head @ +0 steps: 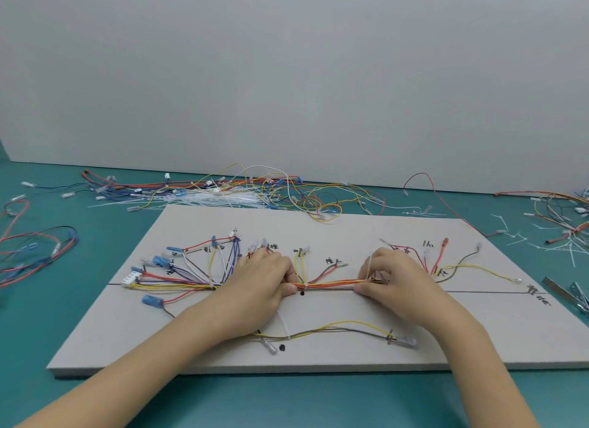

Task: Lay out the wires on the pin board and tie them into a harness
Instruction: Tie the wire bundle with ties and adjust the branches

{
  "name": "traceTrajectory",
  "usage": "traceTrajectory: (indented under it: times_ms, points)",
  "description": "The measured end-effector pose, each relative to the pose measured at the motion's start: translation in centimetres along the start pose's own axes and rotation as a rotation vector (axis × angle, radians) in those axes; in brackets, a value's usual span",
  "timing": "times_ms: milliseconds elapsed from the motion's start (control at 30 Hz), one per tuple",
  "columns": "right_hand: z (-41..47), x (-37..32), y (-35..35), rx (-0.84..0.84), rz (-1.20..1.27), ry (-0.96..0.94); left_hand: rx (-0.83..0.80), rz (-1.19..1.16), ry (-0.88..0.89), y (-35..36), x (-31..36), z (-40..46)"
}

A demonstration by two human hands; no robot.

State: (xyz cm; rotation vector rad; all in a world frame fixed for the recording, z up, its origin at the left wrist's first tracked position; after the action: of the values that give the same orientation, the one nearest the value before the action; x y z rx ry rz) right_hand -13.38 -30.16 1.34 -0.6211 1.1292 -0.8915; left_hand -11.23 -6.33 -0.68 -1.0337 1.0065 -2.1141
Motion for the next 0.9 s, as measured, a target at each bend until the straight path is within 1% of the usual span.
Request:
traceTrajectory:
  times_ms: [67, 167, 300, 367, 500, 567, 667, 800, 900]
  points:
    - [-0.1, -0.1, 0.2, 0.031, 0.062, -0.005, 0.013, -0.010, 0.010, 0.0, -0.1, -0.2]
    - [0.0, -0.4, -0.1, 0.123, 0.253, 0.028, 0.029, -0.014, 0.030, 0.0, -0.1, -0.4]
    - [0.0, -1.3, -0.1, 0.216, 0.378, -0.030, 0.064, -0.001, 0.053, 0.3, -0.4, -0.5]
    - [0.0, -1.1, 0.0, 0.216, 0.357, -0.025, 0.080, -0.013, 0.055, 0.5, -0.6, -0.5]
    - [0.0, 0.0, 0.3, 0.105, 0.272, 0.055, 0.098, -0.011, 0.064, 0.7, -0.7, -0.6]
    - [-0.1, 0.2, 0.4, 0.087, 0.271, 0.079, 0.102, -0.009, 0.066, 0.6, -0.7, -0.6]
    - [0.0, 0.0, 0.1, 0.115, 0.299, 0.083, 0.108, -0.006, 0.071, 0.5, -0.5, -0.6]
    - [-0.1, -1.1, -0.1, 0.208, 0.404, 0.020, 0.122, 0.009, 0.071, 0.5, -0.5, -0.7]
    - [-0.3, -1.6, -0.2, 0.236, 0.450, -0.013, 0.116, 0.020, 0.080, 0.6, -0.5, -0.8]
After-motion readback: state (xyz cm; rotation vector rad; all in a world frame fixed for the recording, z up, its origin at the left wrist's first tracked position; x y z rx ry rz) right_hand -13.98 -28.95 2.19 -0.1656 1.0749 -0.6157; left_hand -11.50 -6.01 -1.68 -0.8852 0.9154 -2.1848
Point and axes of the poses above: each hand's wrist, its own z-axis towards the middle knuckle, its own y-axis out of the palm, x = y × z, the point moved 1 cm from there along z, towards the middle knuckle, and after that the axes turned 15 degrees about x, right-handed, at the moved point
